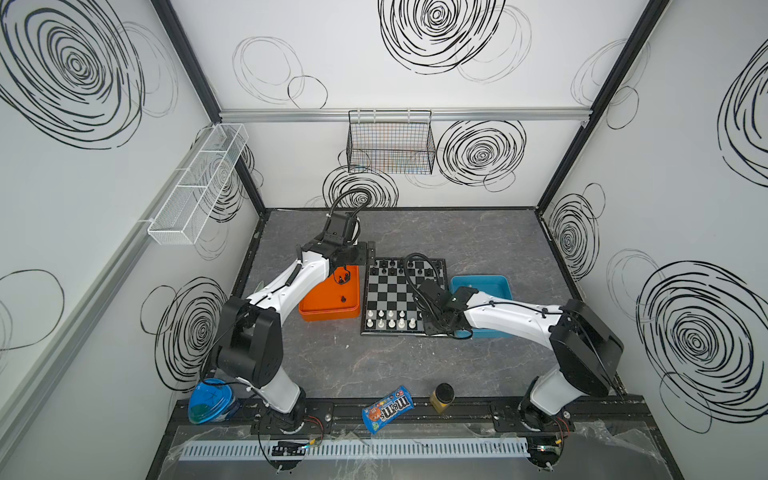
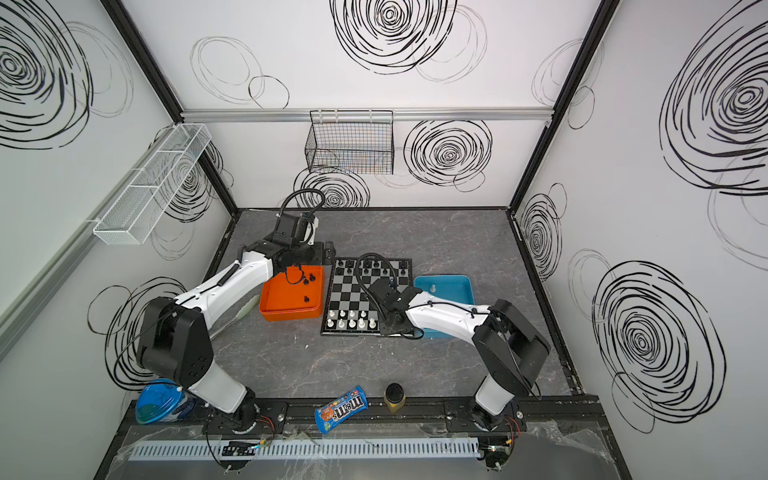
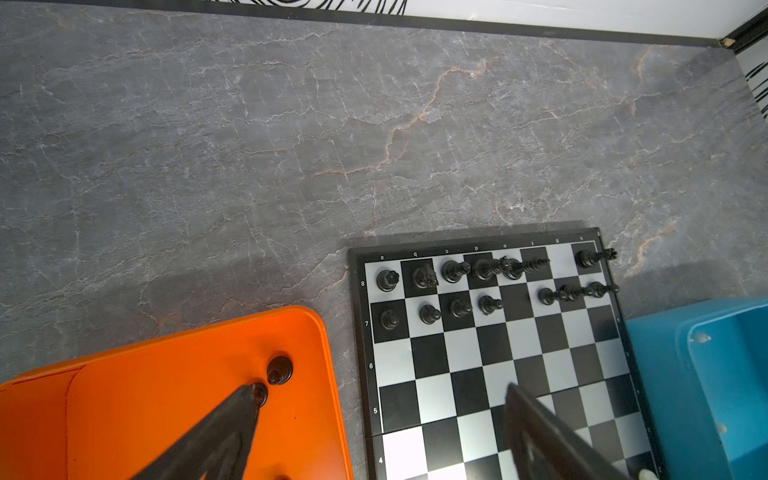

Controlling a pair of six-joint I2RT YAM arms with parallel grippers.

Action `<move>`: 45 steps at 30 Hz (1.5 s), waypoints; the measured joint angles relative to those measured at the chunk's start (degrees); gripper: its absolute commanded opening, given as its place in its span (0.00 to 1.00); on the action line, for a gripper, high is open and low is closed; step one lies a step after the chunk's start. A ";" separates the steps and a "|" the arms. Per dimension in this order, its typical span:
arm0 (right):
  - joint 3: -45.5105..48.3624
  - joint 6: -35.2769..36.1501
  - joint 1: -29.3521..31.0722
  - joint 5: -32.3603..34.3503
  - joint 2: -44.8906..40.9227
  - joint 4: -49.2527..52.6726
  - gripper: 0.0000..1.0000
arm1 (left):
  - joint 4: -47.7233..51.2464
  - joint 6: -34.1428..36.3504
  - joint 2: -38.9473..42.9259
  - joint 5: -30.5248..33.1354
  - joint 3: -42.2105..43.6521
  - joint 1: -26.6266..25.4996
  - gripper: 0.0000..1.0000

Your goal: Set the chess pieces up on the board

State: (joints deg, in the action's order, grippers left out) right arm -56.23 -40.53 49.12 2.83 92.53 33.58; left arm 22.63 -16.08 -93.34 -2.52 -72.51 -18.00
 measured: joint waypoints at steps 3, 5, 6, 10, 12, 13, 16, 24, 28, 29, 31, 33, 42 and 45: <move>0.00 0.00 0.00 0.02 0.00 0.02 0.19 | 0.00 0.00 0.00 0.00 0.00 0.00 0.96; -0.02 0.00 0.00 0.02 0.00 0.02 0.19 | 0.00 0.00 0.00 0.00 0.00 0.00 0.96; -0.02 0.00 0.00 0.02 0.00 0.02 0.19 | 0.00 0.00 0.00 0.00 0.00 0.00 0.96; -0.22 0.00 0.00 0.02 0.00 0.00 0.19 | 0.00 0.00 0.00 0.00 0.00 0.00 0.96; -0.26 0.00 0.00 0.02 0.00 0.00 0.19 | 0.00 0.00 0.00 0.00 0.00 0.00 0.96; -0.31 0.02 0.00 0.02 0.00 0.00 0.19 | 0.00 0.00 0.00 0.00 0.00 0.00 0.96; -0.42 0.00 0.00 0.02 0.00 0.02 0.19 | 0.00 0.00 0.00 0.00 0.00 0.00 0.96; -0.83 0.07 0.00 0.22 0.00 0.17 0.24 | 0.00 0.00 0.00 0.00 0.00 0.00 0.96; -1.11 0.02 0.00 0.66 0.00 0.68 0.28 | 0.00 0.00 0.00 0.00 0.00 0.00 0.96; -1.16 0.02 0.00 0.74 0.00 0.85 0.30 | 0.00 0.00 0.00 0.00 0.00 0.00 0.96; -1.18 -0.02 0.00 0.96 -0.02 1.09 0.34 | 0.00 0.00 0.00 0.00 0.00 0.00 0.96; -1.20 -0.11 0.00 1.33 -0.24 1.44 0.36 | 0.00 0.00 0.00 0.00 0.00 0.00 0.96; -5.16 -0.24 0.00 4.07 -3.41 4.07 0.52 | 0.00 -0.22 0.00 0.52 0.00 0.00 0.96; -6.01 0.09 -0.61 5.29 -5.68 4.24 0.70 | 0.00 -0.55 0.00 1.18 0.00 0.00 0.96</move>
State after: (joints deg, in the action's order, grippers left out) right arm -62.24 -40.45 48.51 8.12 86.85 37.82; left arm 22.63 -16.62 -93.34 -1.34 -72.51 -18.00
